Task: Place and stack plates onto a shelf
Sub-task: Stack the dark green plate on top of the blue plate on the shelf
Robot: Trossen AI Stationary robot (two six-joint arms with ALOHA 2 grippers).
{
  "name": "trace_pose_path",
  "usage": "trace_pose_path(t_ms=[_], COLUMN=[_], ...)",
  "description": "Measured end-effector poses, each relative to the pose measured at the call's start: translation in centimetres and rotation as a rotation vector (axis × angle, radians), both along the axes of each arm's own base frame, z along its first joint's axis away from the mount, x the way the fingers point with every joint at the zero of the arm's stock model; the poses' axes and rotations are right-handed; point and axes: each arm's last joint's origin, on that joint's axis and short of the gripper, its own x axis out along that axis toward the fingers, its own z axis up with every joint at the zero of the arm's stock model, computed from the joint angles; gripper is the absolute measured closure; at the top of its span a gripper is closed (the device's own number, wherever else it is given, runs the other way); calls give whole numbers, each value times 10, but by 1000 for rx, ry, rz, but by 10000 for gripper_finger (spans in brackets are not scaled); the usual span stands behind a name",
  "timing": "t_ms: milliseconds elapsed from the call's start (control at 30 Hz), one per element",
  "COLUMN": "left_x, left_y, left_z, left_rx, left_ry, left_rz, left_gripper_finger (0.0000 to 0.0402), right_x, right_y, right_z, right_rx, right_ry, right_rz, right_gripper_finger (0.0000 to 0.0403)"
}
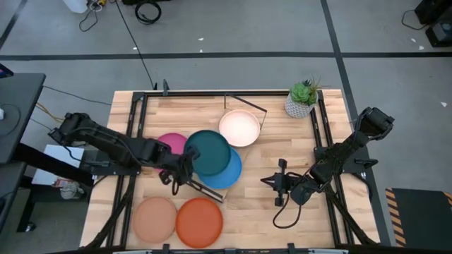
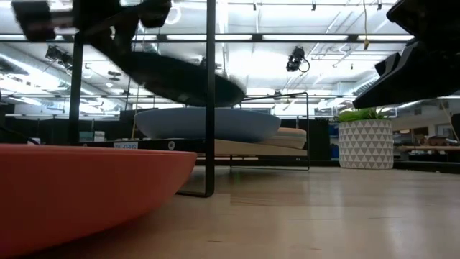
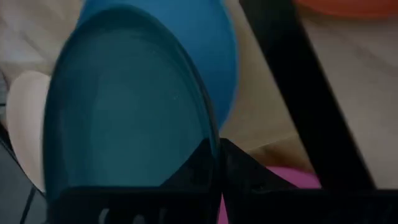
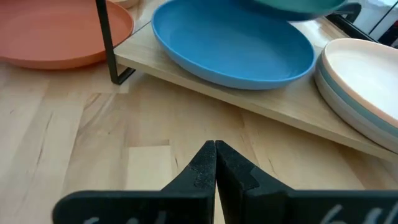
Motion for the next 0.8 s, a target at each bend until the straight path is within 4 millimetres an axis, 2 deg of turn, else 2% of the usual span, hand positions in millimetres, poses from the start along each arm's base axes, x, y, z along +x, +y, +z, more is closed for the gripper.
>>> trace_pose_path(t_ms=[133,333,567,800], left_x=[3,11,20,33], left_y=[-1,-1,7,18], left_z=[-5,-3,4,38], left_rx=[60,93,64,-241], left_ry=[-13,-70,-175,-346], left_rz=[-45,-88,48,387], left_gripper_finger=[384,384,385,385], right_x=[0,0,0,0], right_y=[0,-1,0,-1], right_z=[0,0,0,0], right_rx=[-6,-3,5,8], right_ry=[1,2,-3,-1], right_rz=[3,-2,-3,-6], right_gripper_finger=[390,390,390,390])
